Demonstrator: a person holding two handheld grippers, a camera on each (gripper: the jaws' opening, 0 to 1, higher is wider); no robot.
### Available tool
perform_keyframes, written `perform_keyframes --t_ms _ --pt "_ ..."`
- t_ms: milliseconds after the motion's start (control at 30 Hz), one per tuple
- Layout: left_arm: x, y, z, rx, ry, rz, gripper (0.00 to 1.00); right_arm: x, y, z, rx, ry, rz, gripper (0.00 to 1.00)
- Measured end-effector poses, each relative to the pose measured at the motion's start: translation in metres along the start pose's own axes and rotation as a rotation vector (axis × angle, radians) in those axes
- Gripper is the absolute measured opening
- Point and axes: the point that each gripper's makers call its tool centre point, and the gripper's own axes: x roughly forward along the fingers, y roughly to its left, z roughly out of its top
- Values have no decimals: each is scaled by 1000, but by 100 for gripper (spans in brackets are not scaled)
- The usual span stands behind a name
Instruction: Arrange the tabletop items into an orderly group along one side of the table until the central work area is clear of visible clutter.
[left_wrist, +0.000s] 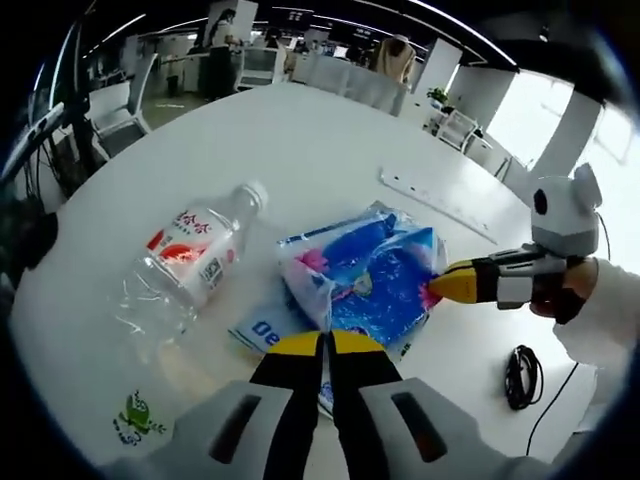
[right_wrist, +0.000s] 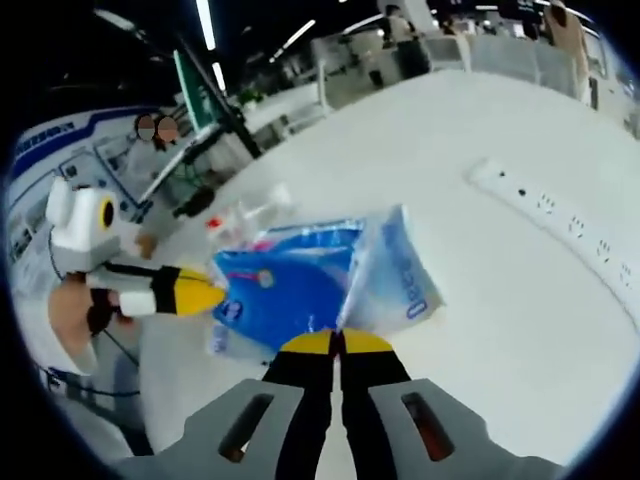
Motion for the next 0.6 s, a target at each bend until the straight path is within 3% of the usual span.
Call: perform_keyframes --t_ms 167,367,467,600 --pt "-13 -13 10 25 -35 -35 0 -25 7 -2 78 -56 -24 0" --pt "-35 -36 13 77 -39 -94 0 -66 22 5 132 -184 -66 0" --pt "-48 -52 14 75 -44 -160 0 -93 30 6 152 -260 -99 0" --pt "-70 -75 28 117 -123 -220 0 -124 42 6 206 -354 -112 0"
